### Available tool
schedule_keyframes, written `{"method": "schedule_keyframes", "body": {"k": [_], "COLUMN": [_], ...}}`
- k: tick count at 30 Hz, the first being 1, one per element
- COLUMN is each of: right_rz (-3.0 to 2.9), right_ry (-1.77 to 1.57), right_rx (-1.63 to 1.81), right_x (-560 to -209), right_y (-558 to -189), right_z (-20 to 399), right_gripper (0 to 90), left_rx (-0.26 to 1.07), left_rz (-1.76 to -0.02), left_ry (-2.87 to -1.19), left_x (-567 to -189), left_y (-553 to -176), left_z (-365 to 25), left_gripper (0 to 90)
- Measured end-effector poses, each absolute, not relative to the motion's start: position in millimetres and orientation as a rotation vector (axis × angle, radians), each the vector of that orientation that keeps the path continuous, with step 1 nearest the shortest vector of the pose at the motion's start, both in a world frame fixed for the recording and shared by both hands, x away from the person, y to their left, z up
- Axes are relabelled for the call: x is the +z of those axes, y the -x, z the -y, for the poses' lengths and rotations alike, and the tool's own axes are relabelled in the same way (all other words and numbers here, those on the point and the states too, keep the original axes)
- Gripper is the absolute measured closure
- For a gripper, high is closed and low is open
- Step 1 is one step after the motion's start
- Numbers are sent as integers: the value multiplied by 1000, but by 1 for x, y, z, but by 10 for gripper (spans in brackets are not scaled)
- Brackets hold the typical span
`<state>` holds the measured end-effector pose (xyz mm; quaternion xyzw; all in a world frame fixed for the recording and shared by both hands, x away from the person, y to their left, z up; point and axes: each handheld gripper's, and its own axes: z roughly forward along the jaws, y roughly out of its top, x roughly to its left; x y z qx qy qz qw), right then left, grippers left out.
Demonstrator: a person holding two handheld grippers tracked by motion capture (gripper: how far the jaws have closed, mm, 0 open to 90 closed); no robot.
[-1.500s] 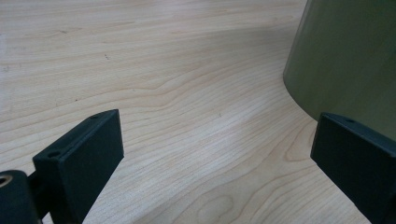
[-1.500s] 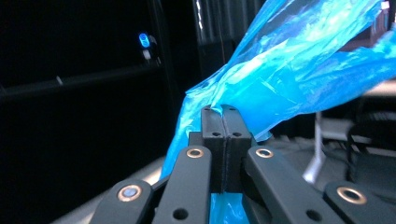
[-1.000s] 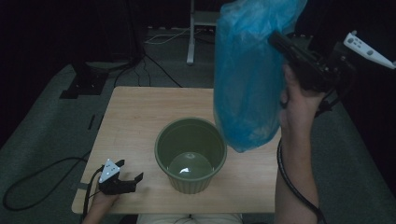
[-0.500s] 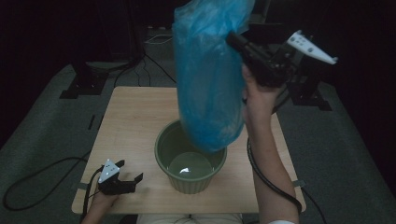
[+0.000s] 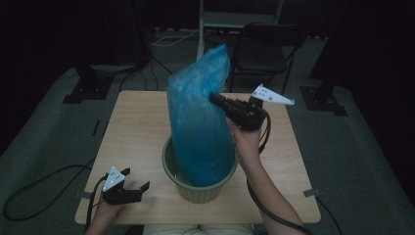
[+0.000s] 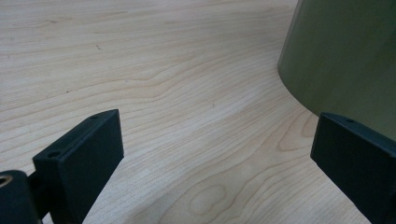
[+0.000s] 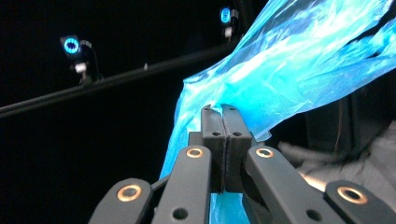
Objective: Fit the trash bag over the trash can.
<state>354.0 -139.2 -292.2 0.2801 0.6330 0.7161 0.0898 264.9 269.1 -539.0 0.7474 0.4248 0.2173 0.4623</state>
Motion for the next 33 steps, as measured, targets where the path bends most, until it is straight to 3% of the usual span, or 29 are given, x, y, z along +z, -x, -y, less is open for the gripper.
{"method": "schedule_keyframes", "body": {"k": [11, 18, 22, 26, 27, 28, 30, 33], "right_rz": [-2112, -2133, -2124, -2126, -2134, -2156, -2178, -2201], "right_ry": [-963, -1077, -1153, -1192, -1209, -1221, -1222, -1183], "right_rx": [2083, 1930, 1879, 1844, 1837, 1846, 1856, 1860], "right_x": [-355, -360, -360, -364, -366, -371, -373, -372], "right_y": [-343, -347, -355, -360, -362, -366, -369, -369], "right_z": [154, 169, 185, 192, 193, 195, 193, 188], "right_gripper": [895, 578, 547, 568, 624, 738, 851, 896], "left_rx": [455, 428, 399, 412, 424, 442, 452, 467], "left_rz": [-1057, -1037, -1039, -1041, -1033, -1026, -1020, -1016], "left_ry": [-1869, -1905, -1876, -1845, -1829, -1823, -1813, -1810], "left_x": [-530, -521, -512, -500, -488, -480, -464, -443], "left_y": [-265, -264, -266, -270, -273, -276, -280, -288], "left_z": [-263, -257, -259, -263, -265, -266, -266, -265], "left_gripper": [31, 31, 31, 31, 31, 36, 58, 58]}}
